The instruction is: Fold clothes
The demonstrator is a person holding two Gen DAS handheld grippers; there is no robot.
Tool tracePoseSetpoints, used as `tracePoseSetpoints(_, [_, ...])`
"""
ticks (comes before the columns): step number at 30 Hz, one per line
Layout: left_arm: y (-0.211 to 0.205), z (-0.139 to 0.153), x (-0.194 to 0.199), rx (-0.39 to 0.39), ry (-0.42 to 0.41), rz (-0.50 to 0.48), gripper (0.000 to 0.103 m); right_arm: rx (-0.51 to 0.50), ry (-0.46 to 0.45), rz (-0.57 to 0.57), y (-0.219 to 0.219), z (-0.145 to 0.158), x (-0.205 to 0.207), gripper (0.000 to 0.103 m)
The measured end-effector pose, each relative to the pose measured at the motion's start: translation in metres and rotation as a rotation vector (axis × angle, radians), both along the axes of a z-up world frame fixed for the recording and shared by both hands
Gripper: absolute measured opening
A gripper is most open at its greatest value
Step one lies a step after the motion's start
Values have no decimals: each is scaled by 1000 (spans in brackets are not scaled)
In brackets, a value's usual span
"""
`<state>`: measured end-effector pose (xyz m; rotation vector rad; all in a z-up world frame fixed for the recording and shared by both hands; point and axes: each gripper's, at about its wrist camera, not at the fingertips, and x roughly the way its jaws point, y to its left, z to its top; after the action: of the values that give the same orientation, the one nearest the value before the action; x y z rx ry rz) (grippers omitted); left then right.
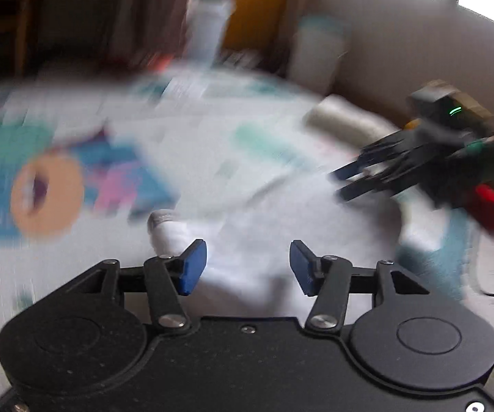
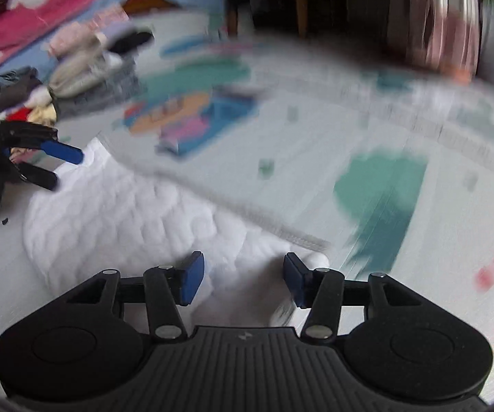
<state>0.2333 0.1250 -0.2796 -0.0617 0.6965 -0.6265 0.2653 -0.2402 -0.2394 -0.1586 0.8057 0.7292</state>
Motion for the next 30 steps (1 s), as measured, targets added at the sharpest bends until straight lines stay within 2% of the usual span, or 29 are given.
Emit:
tracePoseSetpoints(2, [0,-8,0,-26,2,23,54,17,37,-3,0,-10,10,55])
tracePoseSetpoints(5, [-2,-11,0,-35,-6,33,54,-17,24,36,6,-8,14,56])
tracePoseSetpoints(7, [1,1,-9,-13,-56,17,53,-27,-19,42,8,-2,7,56])
tracePoseSetpoints(11, [5,18,-24,-60,-124,-27,53,8,-97,86,11,9,-15,56])
tracePoseSetpoints(13, [2,12,-16,-49,-98,-2,54,-49,-129,136,23,7,-20,56])
tracePoseSetpoints(14, [1,8,-11,-47,-81,11,54,-66,-103,132,27,2,-16,56])
tracePoseSetpoints(17, [2,-9,8,-78,43,58,57,-29,2,98,25,-10,-1,59])
tracePoseSetpoints(19, [2,-8,13,-106,79,80,57,-37,4,112,26,-10,1,59])
tracePoseSetpoints(20, [0,-7,12,-92,71,77,57,-37,5,111,26,-10,0,59])
tracePoseSetpoints(23, [-1,-2,5,-84,58,102,57,-48,-2,81,28,-5,-5,59])
tracePoseSetpoints(25, [5,15,-7,-125,48,176,60,-43,-85,29,27,12,-16,60])
tracePoseSetpoints(27, [15,28,-20,-165,42,253,67,40,-78,-56,13,27,-23,72])
tracePoseSetpoints(28, [21,31,-25,-187,50,297,68,79,-53,-116,3,28,-22,73])
tracePoseSetpoints(30, [32,27,-29,-262,137,365,70,151,22,-259,-20,25,-19,73])
